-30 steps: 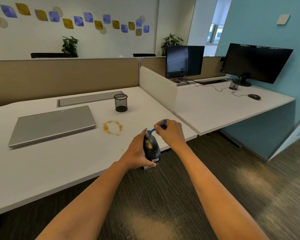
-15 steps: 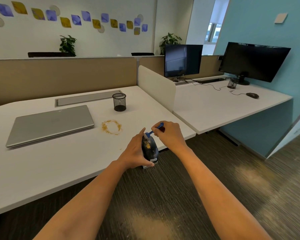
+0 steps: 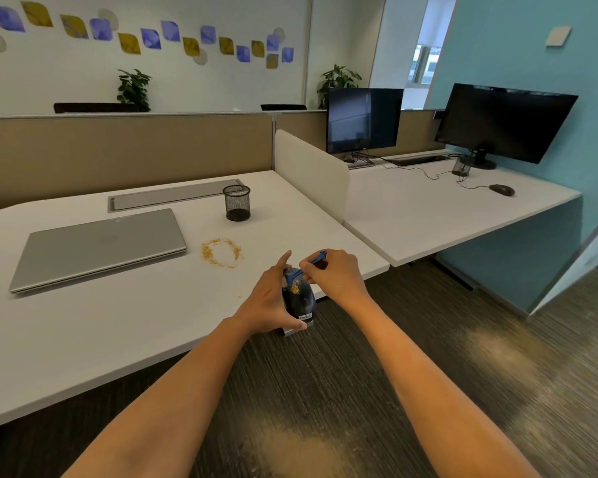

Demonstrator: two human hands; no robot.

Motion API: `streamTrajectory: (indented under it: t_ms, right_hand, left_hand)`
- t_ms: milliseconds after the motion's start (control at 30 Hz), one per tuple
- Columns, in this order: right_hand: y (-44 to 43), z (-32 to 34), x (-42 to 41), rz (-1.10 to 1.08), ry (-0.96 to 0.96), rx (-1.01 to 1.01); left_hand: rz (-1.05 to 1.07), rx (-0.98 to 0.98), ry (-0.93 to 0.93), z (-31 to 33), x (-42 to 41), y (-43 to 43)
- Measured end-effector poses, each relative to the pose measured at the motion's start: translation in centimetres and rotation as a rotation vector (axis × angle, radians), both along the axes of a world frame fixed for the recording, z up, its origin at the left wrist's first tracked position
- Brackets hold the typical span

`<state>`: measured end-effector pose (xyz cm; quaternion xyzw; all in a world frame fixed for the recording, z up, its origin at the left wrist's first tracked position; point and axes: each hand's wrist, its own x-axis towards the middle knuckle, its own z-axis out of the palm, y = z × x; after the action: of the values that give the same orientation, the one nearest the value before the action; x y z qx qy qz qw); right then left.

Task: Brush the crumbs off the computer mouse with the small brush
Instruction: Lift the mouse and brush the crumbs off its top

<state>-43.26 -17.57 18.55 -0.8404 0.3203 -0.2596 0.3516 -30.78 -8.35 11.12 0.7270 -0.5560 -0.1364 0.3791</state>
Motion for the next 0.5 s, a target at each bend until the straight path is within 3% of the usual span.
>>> streamTrajectory:
  t_ms: [300, 500]
  right_hand:
    - [-1.9, 0.2, -1.1, -0.106, 0.036, -0.025]
    - [-1.6, 0.8, -0.7, -0.050, -0.094, 0.202]
  left_hand:
    - [-0.010, 0.004, -0.029, -0.3, 0.3, 0.3]
    - [-0.003, 0.017, -0.034, -0.5, 0.3, 0.2]
